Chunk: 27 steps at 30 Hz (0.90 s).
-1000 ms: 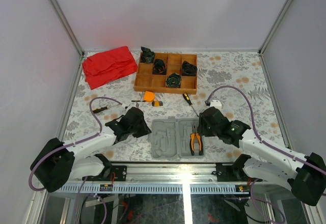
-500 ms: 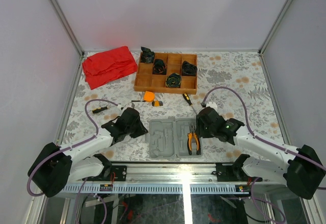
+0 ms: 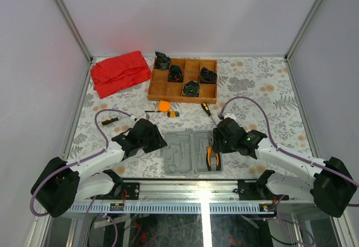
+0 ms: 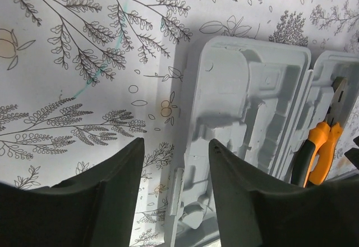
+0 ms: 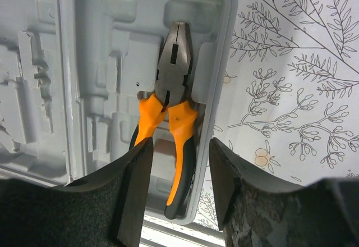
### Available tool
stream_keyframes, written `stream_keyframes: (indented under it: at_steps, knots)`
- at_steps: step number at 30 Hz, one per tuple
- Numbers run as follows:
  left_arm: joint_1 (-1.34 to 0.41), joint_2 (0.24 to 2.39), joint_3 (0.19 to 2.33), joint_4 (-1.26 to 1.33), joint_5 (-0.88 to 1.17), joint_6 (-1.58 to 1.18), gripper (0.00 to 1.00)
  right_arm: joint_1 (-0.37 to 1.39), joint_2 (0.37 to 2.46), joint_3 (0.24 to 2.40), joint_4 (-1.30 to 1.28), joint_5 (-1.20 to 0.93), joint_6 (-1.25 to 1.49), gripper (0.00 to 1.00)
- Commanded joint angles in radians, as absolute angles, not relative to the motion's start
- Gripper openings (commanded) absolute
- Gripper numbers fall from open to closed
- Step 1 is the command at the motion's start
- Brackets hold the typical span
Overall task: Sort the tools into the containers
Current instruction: Move the storage box to the center of the board, then adjust the pliers in the storage box.
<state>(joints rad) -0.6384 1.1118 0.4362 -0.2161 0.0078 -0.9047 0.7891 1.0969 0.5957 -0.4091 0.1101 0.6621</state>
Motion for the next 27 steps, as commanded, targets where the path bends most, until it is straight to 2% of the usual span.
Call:
stream_keyframes:
  at_steps: [1,6,17,21,27]
  knots:
    - [-0.631,1.132,0.46,-0.17,0.036,-0.857,0.5,0.785,1.091,0.625,-0.396,0.099,0.645,0.52]
    - [-0.63,1.208,0.491,-0.15,0.036,-0.832,0.49,0.785,1.091,0.621,-0.395,0.104,0.644,0.52]
    - [-0.63,1.303,0.504,-0.106,0.014,-0.861,0.15,0.785,1.078,0.611,-0.406,0.124,0.651,0.52]
    - [-0.63,1.291,0.492,-0.13,-0.01,-0.888,0.06,0.785,1.102,0.632,-0.457,0.179,0.654,0.52]
    - [-0.63,1.235,0.455,-0.162,-0.032,-0.946,0.01,0.786,1.143,0.647,-0.459,0.14,0.632,0.43]
